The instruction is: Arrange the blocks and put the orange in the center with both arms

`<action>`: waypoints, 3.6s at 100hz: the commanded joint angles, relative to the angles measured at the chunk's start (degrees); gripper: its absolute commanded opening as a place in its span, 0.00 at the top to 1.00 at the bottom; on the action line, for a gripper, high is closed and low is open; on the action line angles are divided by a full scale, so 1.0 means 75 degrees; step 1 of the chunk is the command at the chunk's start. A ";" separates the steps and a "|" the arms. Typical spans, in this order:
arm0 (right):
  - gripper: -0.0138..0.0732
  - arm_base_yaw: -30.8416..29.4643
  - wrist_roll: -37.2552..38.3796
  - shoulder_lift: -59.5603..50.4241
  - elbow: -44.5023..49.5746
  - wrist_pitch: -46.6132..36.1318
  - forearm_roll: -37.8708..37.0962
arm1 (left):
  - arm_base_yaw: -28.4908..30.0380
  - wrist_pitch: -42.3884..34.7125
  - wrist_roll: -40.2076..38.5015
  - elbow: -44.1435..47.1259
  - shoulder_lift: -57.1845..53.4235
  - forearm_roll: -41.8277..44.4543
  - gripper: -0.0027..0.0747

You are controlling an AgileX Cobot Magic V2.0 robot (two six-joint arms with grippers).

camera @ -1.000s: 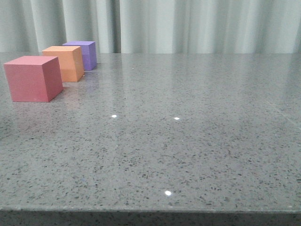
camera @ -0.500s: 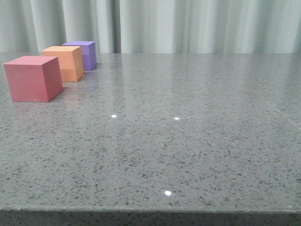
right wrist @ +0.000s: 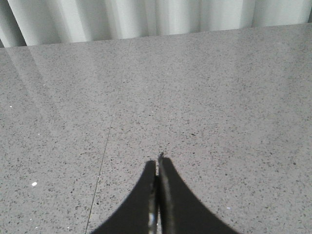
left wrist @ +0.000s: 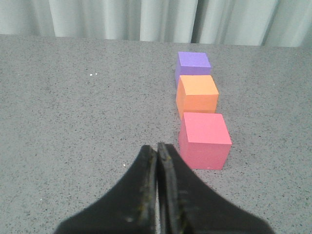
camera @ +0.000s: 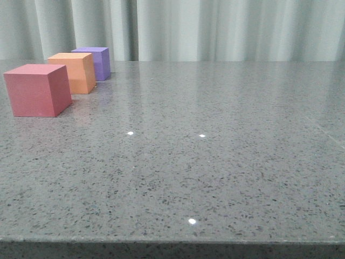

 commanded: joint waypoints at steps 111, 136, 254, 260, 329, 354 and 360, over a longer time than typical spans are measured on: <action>0.92 -0.0040 -0.0083 0.0019 -0.0199 -0.0578 -0.0129 | 0.2002 -0.4996 0.2478 0.4690 -0.3067 -0.2334 0.99; 0.92 -0.0040 -0.0083 0.0019 -0.0199 -0.0578 -0.0129 | 0.2002 -0.5027 0.2478 0.5356 -0.3835 -0.2334 0.99; 0.92 -0.0040 -0.0083 0.0019 -0.0199 -0.0575 -0.0129 | 0.2002 -0.5509 0.2478 0.5803 -0.4137 -0.2334 0.99; 0.92 -0.0040 -0.0083 0.0019 -0.0199 -0.0575 -0.0129 | 0.2002 -0.5509 0.2478 0.5803 -0.4137 -0.2334 0.99; 0.92 -0.0040 -0.0382 -0.0655 0.0740 -0.1774 0.0039 | 0.2002 -0.5509 0.2478 0.5803 -0.4137 -0.2334 0.99; 0.92 -0.0040 -0.1606 -0.2367 0.1929 -0.2408 0.1245 | 0.2002 -0.5509 0.2478 0.5803 -0.4137 -0.2334 0.99; 0.92 -0.0040 -0.1606 -0.2879 0.2208 -0.2408 0.1244 | 0.2002 -0.5509 0.2478 0.5803 -0.4137 -0.2334 0.99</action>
